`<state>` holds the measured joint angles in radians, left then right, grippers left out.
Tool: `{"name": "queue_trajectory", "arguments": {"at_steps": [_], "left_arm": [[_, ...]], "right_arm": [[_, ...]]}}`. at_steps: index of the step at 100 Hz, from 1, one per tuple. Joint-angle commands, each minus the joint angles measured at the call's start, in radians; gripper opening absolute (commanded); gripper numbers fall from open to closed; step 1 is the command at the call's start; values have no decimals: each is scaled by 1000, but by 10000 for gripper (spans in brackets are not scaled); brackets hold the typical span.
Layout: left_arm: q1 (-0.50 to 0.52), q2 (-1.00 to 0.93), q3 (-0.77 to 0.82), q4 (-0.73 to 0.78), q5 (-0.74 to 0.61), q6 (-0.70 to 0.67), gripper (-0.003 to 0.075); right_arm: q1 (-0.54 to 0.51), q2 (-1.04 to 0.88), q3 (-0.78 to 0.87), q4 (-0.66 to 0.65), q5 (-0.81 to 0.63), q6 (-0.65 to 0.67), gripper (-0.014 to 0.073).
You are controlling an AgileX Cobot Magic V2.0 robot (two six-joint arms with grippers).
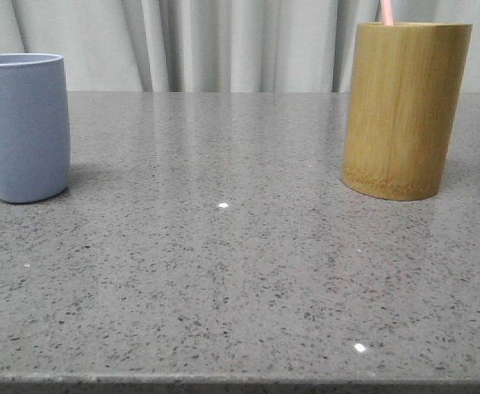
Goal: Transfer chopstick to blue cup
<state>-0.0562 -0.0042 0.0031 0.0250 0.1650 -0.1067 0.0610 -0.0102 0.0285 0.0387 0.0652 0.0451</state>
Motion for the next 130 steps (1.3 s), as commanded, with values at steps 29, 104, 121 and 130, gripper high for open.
{"name": "queue_trajectory", "arguments": {"at_steps": [29,104,121,130], "left_arm": [[4,-34,9,-8,-84,0,-19],[4,-34,9,-8,-85,0,-19],[4,-34,9,-8,-88,0,-19],[4,-34,9,-18,-111,0,-19]], "right_arm": [[-6,-20,0,-12,-72,-3,-105],[-6,-20,0,-12,-71,-4,-105],[-6,-20,0,-12,-71,-4,-105],[-5,-20,-2,-11,-65,-4,-105]]}}
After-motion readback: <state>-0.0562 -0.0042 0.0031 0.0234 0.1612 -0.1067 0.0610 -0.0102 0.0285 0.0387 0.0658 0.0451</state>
